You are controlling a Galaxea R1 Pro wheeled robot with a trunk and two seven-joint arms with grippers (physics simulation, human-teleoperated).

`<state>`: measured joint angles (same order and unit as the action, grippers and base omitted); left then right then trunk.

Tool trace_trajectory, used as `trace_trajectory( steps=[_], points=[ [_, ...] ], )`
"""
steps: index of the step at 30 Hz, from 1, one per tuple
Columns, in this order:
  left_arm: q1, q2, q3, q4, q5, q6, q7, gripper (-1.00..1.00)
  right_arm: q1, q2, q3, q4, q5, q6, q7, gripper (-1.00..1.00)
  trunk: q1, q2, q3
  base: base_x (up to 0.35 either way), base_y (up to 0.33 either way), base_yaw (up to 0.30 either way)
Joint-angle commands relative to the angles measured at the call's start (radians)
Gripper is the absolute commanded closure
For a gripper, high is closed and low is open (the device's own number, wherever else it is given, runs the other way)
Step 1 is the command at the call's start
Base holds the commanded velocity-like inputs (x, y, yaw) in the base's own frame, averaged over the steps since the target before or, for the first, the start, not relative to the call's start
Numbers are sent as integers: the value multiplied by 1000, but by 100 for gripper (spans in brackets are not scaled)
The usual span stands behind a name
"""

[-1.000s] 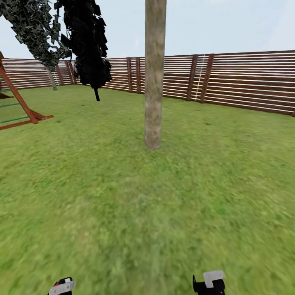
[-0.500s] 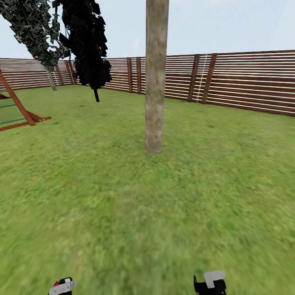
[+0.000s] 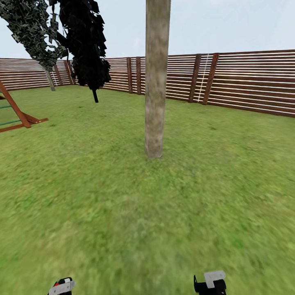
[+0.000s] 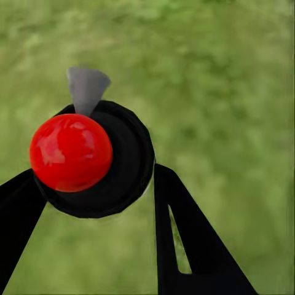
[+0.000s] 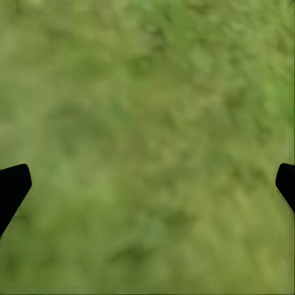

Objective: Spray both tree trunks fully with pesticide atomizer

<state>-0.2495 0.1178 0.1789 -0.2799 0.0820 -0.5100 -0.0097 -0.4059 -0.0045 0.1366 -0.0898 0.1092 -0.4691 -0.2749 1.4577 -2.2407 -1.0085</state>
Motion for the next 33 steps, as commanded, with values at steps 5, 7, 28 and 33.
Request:
trace_trajectory(
  steps=[5, 7, 28, 33],
  points=[
    [-1, 0, -3, 1, 8, -3, -1, 100, -1, 0, 5, 1, 11, 1, -10, -100, 0, 0, -1, 342, 0, 0],
    [-1, 0, -3, 1, 8, -3, -1, 100, -1, 0, 5, 1, 10, 1, -10, -100, 0, 0, -1, 342, 0, 0],
    [-1, 0, -3, 1, 8, -4, -1, 100, -1, 3, 5, -1, 9, 1, -10, -100, 0, 0, -1, 342, 0, -5],
    [-1, 0, -3, 1, 8, -4, -1, 100, -1, 4, 5, -1, 9, 0, -10, -100, 0, 0, -1, 342, 0, -219]
  ],
)
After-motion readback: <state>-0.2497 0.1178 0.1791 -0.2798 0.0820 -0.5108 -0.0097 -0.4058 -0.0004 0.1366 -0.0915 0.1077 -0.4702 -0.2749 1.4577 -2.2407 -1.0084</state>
